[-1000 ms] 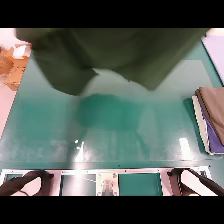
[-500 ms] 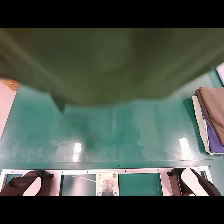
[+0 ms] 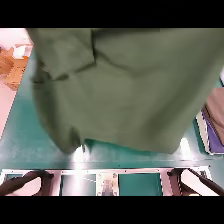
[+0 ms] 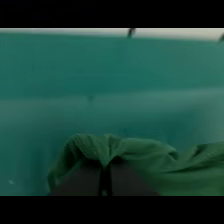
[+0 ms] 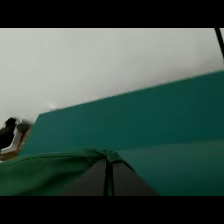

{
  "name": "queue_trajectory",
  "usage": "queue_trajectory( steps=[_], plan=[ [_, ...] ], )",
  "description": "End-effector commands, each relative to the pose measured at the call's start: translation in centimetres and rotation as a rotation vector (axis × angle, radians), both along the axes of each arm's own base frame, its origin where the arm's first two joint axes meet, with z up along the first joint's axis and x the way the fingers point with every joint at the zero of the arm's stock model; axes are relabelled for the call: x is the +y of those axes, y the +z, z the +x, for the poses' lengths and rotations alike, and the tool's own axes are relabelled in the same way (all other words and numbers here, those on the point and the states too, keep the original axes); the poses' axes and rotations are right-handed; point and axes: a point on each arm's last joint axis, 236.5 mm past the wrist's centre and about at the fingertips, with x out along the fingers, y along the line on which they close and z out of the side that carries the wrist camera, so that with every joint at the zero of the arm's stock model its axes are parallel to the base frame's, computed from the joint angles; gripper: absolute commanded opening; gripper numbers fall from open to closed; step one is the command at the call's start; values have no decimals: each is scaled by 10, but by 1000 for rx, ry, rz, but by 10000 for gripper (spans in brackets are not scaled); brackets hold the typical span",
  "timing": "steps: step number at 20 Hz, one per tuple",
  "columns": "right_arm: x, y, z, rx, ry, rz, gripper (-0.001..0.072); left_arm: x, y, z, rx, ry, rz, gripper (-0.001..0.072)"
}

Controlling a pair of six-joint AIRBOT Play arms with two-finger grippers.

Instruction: Fold the shirts.

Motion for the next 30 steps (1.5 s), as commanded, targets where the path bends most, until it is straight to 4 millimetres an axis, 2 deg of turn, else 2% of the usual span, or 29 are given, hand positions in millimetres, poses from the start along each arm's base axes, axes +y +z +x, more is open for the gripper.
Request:
queue_trajectory(
  steps=[1, 2, 3, 4, 5, 7, 9, 10, 11, 12, 14, 15, 16, 17, 18, 20, 23, 25, 27, 30],
  plan=[
    [9, -168, 60, 284, 30, 94, 14, -22, -159, 70, 304, -87, -118, 25],
    [9, -213, 71, 365, 34, 118, 14, -29, -201, 87, 360, -102, -166, 25],
    [11, -249, 79, 432, 38, 142, 14, -33, -233, 100, 393, -100, -211, 25],
    [10, -279, 85, 484, 33, 162, 14, -37, -260, 113, 413, -88, -256, 25],
    [7, -304, 91, 524, 17, 179, 14, -37, -278, 123, 412, -74, -281, 25],
    [1, -338, 97, 570, -15, 193, 14, -30, -300, 138, 389, -35, -276, 25],
    [0, -355, 98, 597, -24, 208, 14, -27, -303, 143, 374, -27, -264, 26],
    [-3, -357, 98, 599, -30, 211, 57, -25, -300, 144, 368, -29, -262, 50],
    [-6, -353, 100, 591, -34, 219, 279, -24, -292, 145, 360, -41, -262, 400],
    [-8, -344, 100, 586, -18, 231, 372, -21, -280, 145, 356, -54, -271, 616],
    [-14, -316, 87, 583, 56, 250, 329, 1, -240, 141, 353, -93, -292, 618],
    [-18, -301, 76, 583, 91, 260, 327, 23, -218, 134, 361, -105, -301, 617],
    [-25, -290, 61, 590, 111, 257, 284, 49, -202, 124, 379, -101, -302, 617],
    [-30, -282, 45, 603, 126, 254, 262, 78, -194, 110, 424, -83, -309, 617],
    [-33, -279, 25, 622, 135, 251, 262, 101, -197, 91, 485, -74, -323, 617],
    [-30, -286, -18, 672, 112, 242, 263, 134, -224, 40, 674, -65, -360, 617],
    [-10, -316, -80, 738, 67, 243, 264, 144, -279, -27, 944, -70, -397, 616],
    [11, -339, -117, 774, 33, 264, 264, 142, -318, -63, 1065, -61, -362, 616],
    [29, -361, -146, 811, 14, 288, 273, 130, -348, -87, 1132, -73, -391, 616],
    [51, -385, -178, 863, 17, 322, 273, 116, -384, -104, 1154, -62, -427, 616]
  ],
)
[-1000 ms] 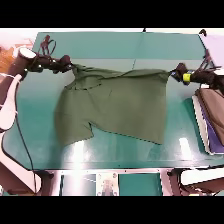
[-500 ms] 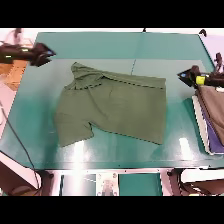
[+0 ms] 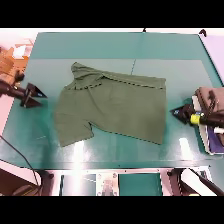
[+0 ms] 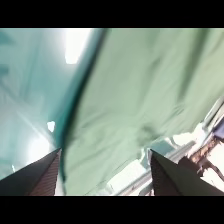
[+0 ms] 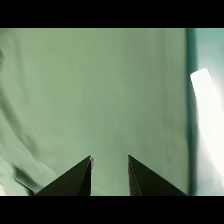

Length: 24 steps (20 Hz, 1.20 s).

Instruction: Fold the shirts.

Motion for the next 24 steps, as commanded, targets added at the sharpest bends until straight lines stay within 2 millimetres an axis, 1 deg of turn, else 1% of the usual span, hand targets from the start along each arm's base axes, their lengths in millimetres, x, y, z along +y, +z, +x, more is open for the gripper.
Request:
queue_trajectory(
  steps=[1, 3, 4, 5, 6, 7, 8, 9, 10, 11, 12, 13, 15, 17, 18, 19, 21, 23, 24],
  plan=[
    [26, -32, -43, 65, -10, 30, 273, -16, -37, -33, 51, -9, -41, 616],
    [32, -39, -51, 88, -8, 46, 273, -28, -36, -36, 33, -9, -101, 616],
    [32, -41, -51, 89, -6, 46, 273, -33, -37, -35, 22, -6, -121, 615],
    [31, -41, -51, 88, -10, 42, 273, -35, -40, -31, 6, -4, -113, 614],
    [30, -42, -50, 86, -15, 37, 273, -38, -43, -23, -21, 4, -97, 614],
    [30, -42, -50, 86, -18, 35, 273, -45, -45, -12, -57, 7, -85, 595],
    [30, -42, -50, 87, -17, 36, 273, -55, -46, -5, -91, -10, -83, 522],
    [30, -42, -50, 87, -17, 36, 273, -65, -48, -2, -107, -36, -78, 523],
    [30, -42, -50, 87, -17, 36, 273, -74, -50, -3, -111, -74, -69, 456],
    [30, -42, -50, 87, -17, 36, 273, -82, -49, -6, -108, -102, -74, 244],
    [30, -42, -50, 87, -17, 36, 273, -85, -46, -7, -105, -116, -83, 84],
    [30, -43, -51, 89, -16, 33, 275, -85, -41, -9, -102, -129, -94, 26],
    [24, -50, -59, 133, -22, 13, 370, -80, -35, -10, -95, -149, -92, 25],
    [14, -63, -76, 229, -39, -26, 372, -78, -32, -10, -91, -146, -96, 25],
    [13, -67, -81, 265, -56, -26, 378, -78, -32, -11, -89, -147, -97, 25],
    [16, -67, -84, 284, -67, -2, 417, -79, -31, -12, -87, -151, -99, 25],
    [26, -67, -93, 333, -64, 45, 421, -79, -30, -13, -82, -155, -104, 25],
    [25, -75, -103, 392, -93, 41, 426, -79, -30, -13, -83, -154, -104, 25],
    [25, -78, -104, 395, -106, 40, 447, -79, -30, -13, -82, -155, -104, 25]
  ],
)
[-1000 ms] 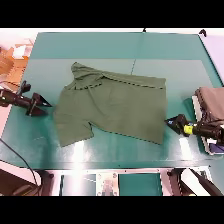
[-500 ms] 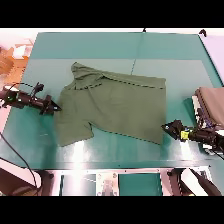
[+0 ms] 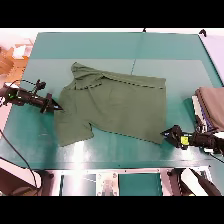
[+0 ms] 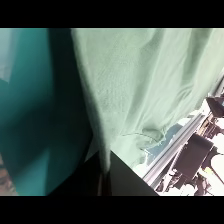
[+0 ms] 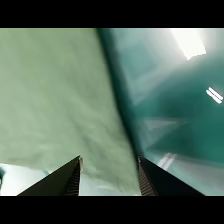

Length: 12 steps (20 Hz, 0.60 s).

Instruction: Fold the shirts.

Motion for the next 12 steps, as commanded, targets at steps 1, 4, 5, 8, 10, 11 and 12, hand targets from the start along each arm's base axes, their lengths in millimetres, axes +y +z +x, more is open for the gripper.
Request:
queue_trajectory(
  steps=[1, 4, 5, 8, 10, 11, 12],
  plan=[
    [2, -12, -14, 76, -44, 7, 452, 0, 2, -1, 4, -6, -4, 25],
    [8, -15, -7, 38, -73, 34, 449, -1, 2, 0, 1, -2, -6, 25],
    [12, -15, -7, 28, -77, 49, 448, -1, 2, 0, 1, -2, -6, 25],
    [19, -11, -2, -9, -78, 78, 421, -1, 2, 0, 0, -1, -4, 25],
    [21, -12, -3, -5, -79, 85, 420, -1, 2, 0, 0, -1, -5, 25],
    [24, -13, -7, 4, -75, 96, 419, -1, 2, 0, 0, -2, -5, 25],
    [28, -16, -12, 14, -70, 105, 400, -1, 2, 0, 1, -2, -6, 26]
  ],
)
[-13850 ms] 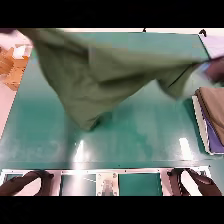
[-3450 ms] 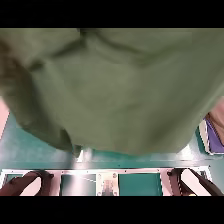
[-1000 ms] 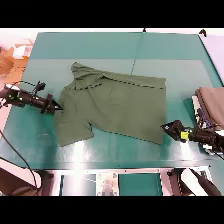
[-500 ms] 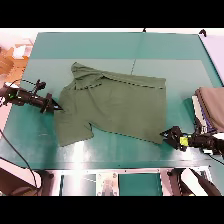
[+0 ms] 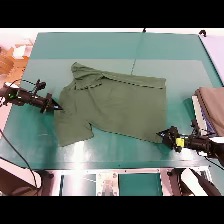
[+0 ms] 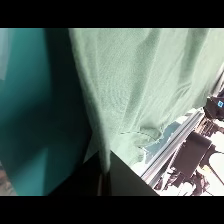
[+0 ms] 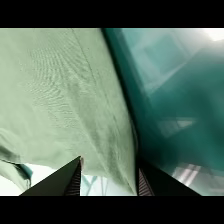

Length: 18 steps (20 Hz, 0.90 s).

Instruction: Fold the shirts.

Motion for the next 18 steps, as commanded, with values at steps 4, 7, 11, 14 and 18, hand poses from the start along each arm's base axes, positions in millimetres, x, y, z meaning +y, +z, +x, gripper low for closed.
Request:
queue_trajectory(
  steps=[4, 7, 11, 14, 18],
  plan=[
    [15, -3, -6, -20, 9, 43, 159, -1, 2, -2, 4, -8, -7, 25],
    [10, 15, 11, -88, 24, 48, 16, -6, 12, -1, -4, -8, -44, 24],
    [-19, 114, 83, -372, 34, -9, 16, -4, 85, 28, -208, -24, -41, 24],
    [-42, 255, 137, -715, 54, -131, 16, -20, 220, 59, -596, 24, -93, 24],
    [-42, 462, 143, -1175, 108, -408, 16, -53, 452, 23, -1222, 89, -106, 24]
  ],
)
